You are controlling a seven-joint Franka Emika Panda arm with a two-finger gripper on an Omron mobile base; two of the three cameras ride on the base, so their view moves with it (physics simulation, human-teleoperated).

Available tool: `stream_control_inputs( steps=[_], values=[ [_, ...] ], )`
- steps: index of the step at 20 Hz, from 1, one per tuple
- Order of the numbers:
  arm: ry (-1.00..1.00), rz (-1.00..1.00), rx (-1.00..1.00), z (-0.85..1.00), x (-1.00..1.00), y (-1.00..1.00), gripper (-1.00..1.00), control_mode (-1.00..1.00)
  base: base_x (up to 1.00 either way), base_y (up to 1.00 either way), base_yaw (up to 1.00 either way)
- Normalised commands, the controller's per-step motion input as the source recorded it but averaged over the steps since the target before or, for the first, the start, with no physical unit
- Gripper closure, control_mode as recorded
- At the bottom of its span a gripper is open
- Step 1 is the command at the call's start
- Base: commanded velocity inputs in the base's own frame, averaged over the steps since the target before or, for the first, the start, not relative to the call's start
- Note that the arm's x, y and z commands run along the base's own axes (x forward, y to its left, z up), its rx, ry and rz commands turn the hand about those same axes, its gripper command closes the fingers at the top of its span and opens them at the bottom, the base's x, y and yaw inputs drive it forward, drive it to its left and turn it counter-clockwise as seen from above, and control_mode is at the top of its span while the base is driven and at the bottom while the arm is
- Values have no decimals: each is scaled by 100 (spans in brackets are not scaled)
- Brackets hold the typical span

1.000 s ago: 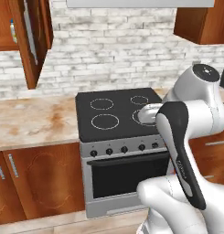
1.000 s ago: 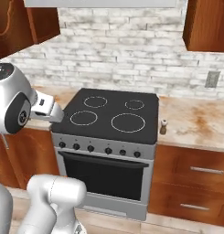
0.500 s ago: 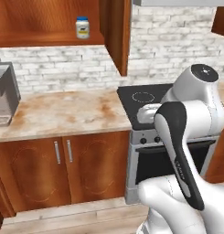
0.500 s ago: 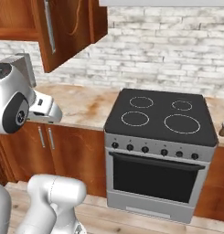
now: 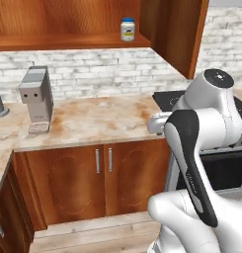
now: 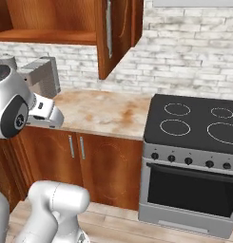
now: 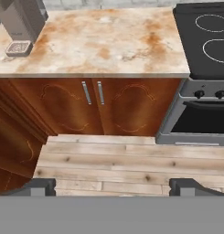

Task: Take 2 condiments from the cabinet and move them on the counter near the stove.Make sure the condiments are lined up with each other, next to each other.

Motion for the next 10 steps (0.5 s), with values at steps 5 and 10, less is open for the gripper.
stream_control_inputs(
  steps=[5,10],
  values=[
    [0,0,0,0,0,0,-100,100,22,34,-5],
    [0,0,0,0,0,0,-100,100,59,26,-1]
  ],
)
